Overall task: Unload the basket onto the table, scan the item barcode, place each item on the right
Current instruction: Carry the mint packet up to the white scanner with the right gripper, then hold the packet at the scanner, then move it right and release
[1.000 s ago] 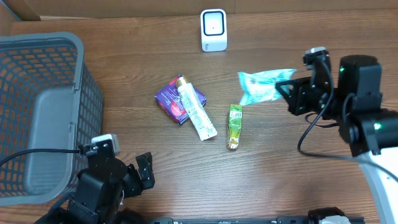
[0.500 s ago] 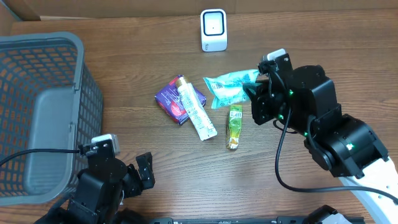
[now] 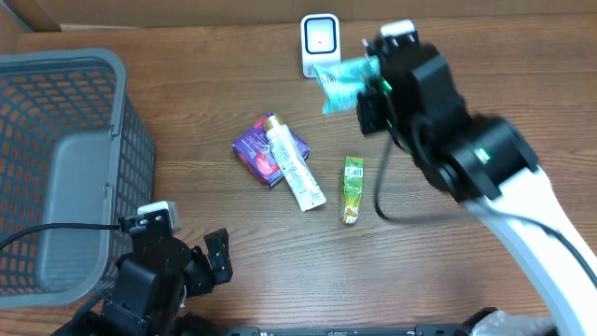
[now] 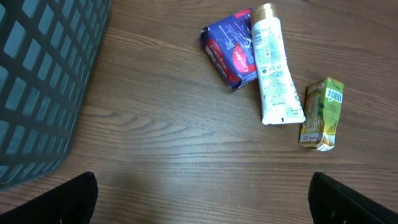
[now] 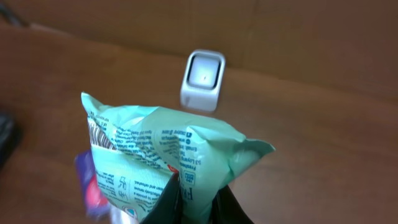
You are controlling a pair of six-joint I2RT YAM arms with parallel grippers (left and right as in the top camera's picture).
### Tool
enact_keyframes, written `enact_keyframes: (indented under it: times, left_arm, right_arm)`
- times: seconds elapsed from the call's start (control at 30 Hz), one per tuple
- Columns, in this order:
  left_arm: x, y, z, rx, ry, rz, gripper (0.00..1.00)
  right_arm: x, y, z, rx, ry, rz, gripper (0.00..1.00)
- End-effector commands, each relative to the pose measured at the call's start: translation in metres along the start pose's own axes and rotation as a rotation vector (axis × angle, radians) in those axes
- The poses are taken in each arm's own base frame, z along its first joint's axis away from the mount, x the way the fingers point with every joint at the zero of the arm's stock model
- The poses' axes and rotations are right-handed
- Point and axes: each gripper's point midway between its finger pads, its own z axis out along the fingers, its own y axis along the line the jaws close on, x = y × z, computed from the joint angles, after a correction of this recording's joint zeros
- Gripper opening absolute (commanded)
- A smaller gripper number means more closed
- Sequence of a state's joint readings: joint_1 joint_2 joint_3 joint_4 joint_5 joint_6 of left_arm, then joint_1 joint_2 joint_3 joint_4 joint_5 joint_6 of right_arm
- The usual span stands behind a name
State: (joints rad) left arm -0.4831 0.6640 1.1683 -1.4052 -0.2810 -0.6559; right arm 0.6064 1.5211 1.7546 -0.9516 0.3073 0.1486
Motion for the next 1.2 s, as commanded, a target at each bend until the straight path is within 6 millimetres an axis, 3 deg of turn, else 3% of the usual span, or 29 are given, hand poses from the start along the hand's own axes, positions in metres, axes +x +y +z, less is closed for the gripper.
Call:
enact_keyframes:
  times: [0.0, 0.17, 0.27, 0.5, 0.7, 1.0, 1.17]
  left_arm:
    - [0.000, 0.001, 0.001, -0.005, -0.001, -0.015, 1.00]
    - [0.000, 0.001, 0.001, -0.005, -0.001, -0.015, 1.00]
    - [0.000, 0.001, 0.001, -0.005, -0.002, -0.015, 1.00]
    - [0.000, 0.001, 0.001, -0.005, -0.001, -0.015, 1.00]
    - [0.000, 0.001, 0.001, -0.005, -0.001, -0.015, 1.00]
    - [0.000, 0.001, 0.001, -0.005, -0.001, -0.015, 1.00]
    - [0.000, 0.001, 0.001, -0.005, -0.002, -0.015, 1.00]
  right_arm:
    - [-0.043, -0.017, 0.017, 0.199, -0.078, -0.068, 0.04]
    - [-0.072, -0.022, 0.048, 0.366, -0.151, -0.204, 0.04]
    - [-0.079, -0.017, 0.072, 0.407, -0.163, -0.327, 0.04]
    - [-0.072, -0.001, 0.135, 0.444, -0.134, -0.580, 0.04]
    - [-0.069, 0.000, 0.179, 0.585, -0.084, -0.886, 0.04]
    - [-0.074, 0.004, 0.238, 0.707, -0.183, -1.027, 0.04]
    - [-0.056, -0.008, 0.274, 0.733, -0.166, -1.071, 0.04]
